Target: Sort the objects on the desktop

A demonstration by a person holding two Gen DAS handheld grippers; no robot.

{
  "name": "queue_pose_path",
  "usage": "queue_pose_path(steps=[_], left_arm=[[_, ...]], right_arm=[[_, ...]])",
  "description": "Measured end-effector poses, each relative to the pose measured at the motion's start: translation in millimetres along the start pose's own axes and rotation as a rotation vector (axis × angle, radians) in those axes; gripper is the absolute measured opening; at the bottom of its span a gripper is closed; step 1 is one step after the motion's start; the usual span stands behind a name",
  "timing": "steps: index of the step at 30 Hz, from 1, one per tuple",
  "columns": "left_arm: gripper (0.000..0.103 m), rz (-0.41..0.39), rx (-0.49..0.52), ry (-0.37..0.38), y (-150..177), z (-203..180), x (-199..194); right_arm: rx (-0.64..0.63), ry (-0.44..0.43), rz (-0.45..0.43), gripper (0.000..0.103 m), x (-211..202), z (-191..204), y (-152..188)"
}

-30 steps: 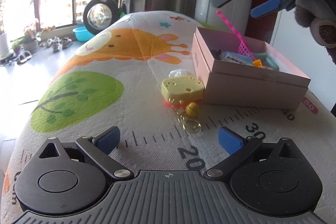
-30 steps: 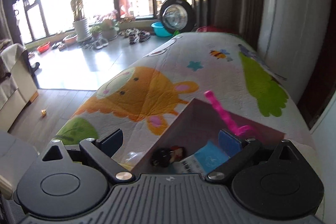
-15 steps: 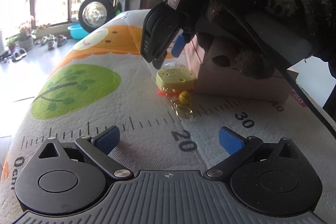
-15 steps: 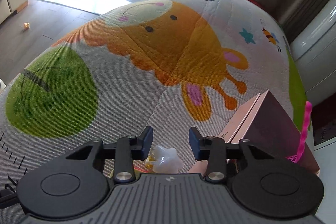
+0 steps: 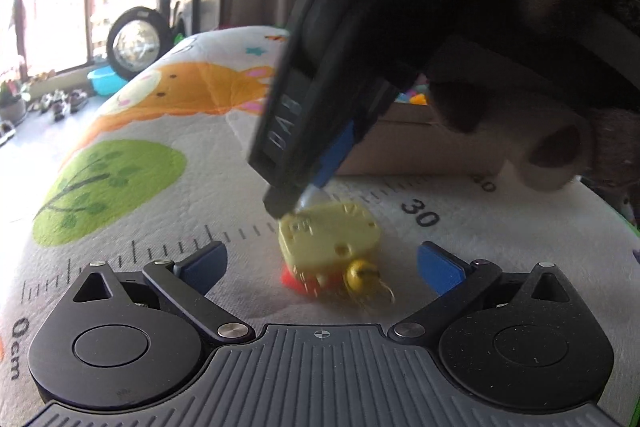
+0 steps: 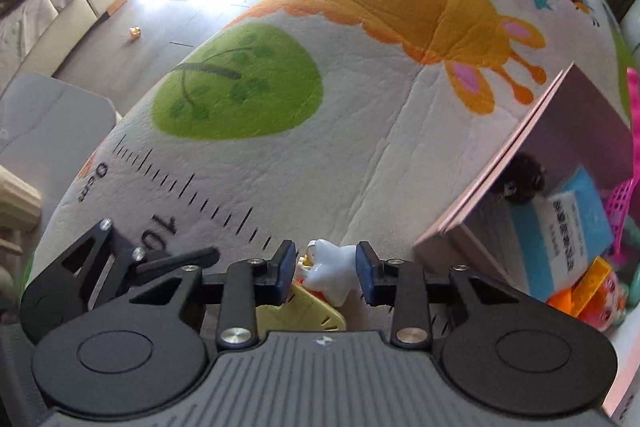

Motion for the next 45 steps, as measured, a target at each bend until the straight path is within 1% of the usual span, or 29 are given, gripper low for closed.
queue_pose_path(steps=[2, 4, 8, 10, 12, 13, 14, 15, 16, 18, 21, 22, 24, 25, 26, 27, 28, 30, 31, 33, 34, 35, 37, 39, 40, 43, 44, 45], left_arm=[[0.103, -0.007, 0.018, 0.005, 0.3, -2.8, -1.2], [0.103, -0.007, 0.019, 0.007, 0.4, -2.9, -1.1], [0.103, 0.003, 0.006, 0.015, -0.2, -1.4, 1.4], [0.103, 0.004, 0.003, 0.018, -0.2, -0.2, 2.0], [0.103, 0.013, -0.002, 0.021, -0.4, -1.3, 1.9], [0.103, 0.030, -0.013, 0.047, 1.4, -3.9, 1.5], [0.103, 0.048, -0.023, 0.093, 3.0, -8.6, 1.7], [0.103, 0.065, -0.025, 0.143, 4.6, -15.9, 1.8], [0.103, 0.078, -0.012, 0.168, 5.4, -23.7, 3.0], [0.103, 0.095, 0.035, 0.175, 5.0, -40.5, 6.2], [0.103, 0.116, 0.042, 0.172, -2.4, -60.5, 20.3], [0.103, 0.126, 0.033, 0.200, -5.7, -68.6, 25.7], [0.103, 0.134, 0.028, 0.280, -11.3, -83.6, 29.4], [0.103, 0.131, 0.036, 0.317, -14.0, -89.8, 28.4], [0.103, 0.114, 0.051, 0.333, -16.4, -94.1, 25.8], [0.103, 0.089, 0.069, 0.327, -18.9, -95.5, 22.4], [0.103, 0.058, 0.090, 0.295, -21.4, -95.7, 19.2], [0.103, 0.019, 0.095, 0.183, -26.0, -83.5, 17.8], [0.103, 0.014, 0.082, 0.096, -29.2, -72.8, 19.7], [0.103, 0.034, 0.054, -0.064, -32.0, -51.1, 27.3], [0.103, 0.060, 0.037, -0.127, -33.1, -40.2, 32.6], [0.103, 0.087, 0.017, -0.165, -32.4, -31.3, 38.8], [0.103, 0.136, -0.042, -0.193, -30.2, -15.9, 49.2], [0.103, 0.147, -0.073, -0.181, -28.2, -8.8, 51.2], [0.103, 0.142, -0.071, -0.180, -27.9, -8.1, 50.7], [0.103, 0.124, -0.064, -0.166, -24.4, -8.6, 46.9], [0.103, 0.121, -0.062, -0.161, -23.2, -9.7, 47.2], [0.103, 0.119, -0.060, -0.154, -21.2, -10.8, 46.2]], right_arm=[[-0.006, 0.016, -0.014, 0.033, -6.8, -3.1, 17.1], [-0.019, 0.078, -0.046, 0.034, -13.0, -10.4, 36.1], [-0.027, 0.227, -0.106, 0.042, -21.9, -35.3, 74.3], [0.014, 0.260, -0.137, 0.048, -28.4, -51.0, 91.8], [0.089, 0.271, -0.186, 0.071, -37.3, -68.2, 111.1], [0.127, 0.273, -0.213, 0.075, -41.1, -75.2, 120.4], [0.166, 0.283, -0.248, 0.080, -45.8, -83.9, 130.7], [0.189, 0.297, -0.276, 0.083, -49.2, -89.5, 139.4], [0.215, 0.314, -0.306, 0.083, -52.8, -95.9, 149.1], [0.285, 0.342, -0.362, 0.084, -58.1, -110.4, 167.2], [0.395, 0.321, -0.419, 0.086, -64.0, -128.2, 187.0], [0.427, 0.312, -0.434, 0.087, -64.9, -133.5, 190.9], [0.484, 0.297, -0.461, 0.087, -65.8, -141.8, 197.1], [0.509, 0.292, -0.472, 0.087, -65.0, -144.8, 200.1], [0.524, 0.289, -0.480, 0.087, -64.5, -146.4, 203.2], [0.534, 0.288, -0.488, 0.087, -63.6, -148.0, 206.4], [0.541, 0.293, -0.496, 0.087, -62.8, -148.8, 211.6], [0.539, 0.302, -0.502, 0.088, -58.5, -148.6, 218.8], [0.534, 0.304, -0.504, 0.088, -56.0, -147.3, 221.8], [0.525, 0.303, -0.508, 0.090, -51.0, -144.7, 225.6], [0.518, 0.307, -0.512, 0.090, -49.5, -143.1, 225.7], [0.508, 0.308, -0.523, 0.091, -50.8, -140.9, 224.9], [0.490, 0.303, -0.553, 0.091, -54.7, -136.5, 223.8], [0.443, 0.298, -0.570, 0.091, -58.3, -130.7, 220.1], [0.413, 0.313, -0.573, 0.091, -59.5, -128.5, 215.8], [0.332, 0.402, -0.584, 0.090, -63.2, -130.1, 198.4], [0.306, 0.428, -0.588, 0.084, -63.4, -134.2, 191.8], [0.290, 0.450, -0.580, 0.074, -62.5, -139.0, 185.1]])
Point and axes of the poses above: each gripper's, at about its wrist camera, not at the fingertips, and x roughly the way its jaws point, z to its left, y to its underside, the point moved 4 cm from there along x, roughly the way its jaws point, and after that the axes turned 3 degrees about x, right-handed, at the moved point
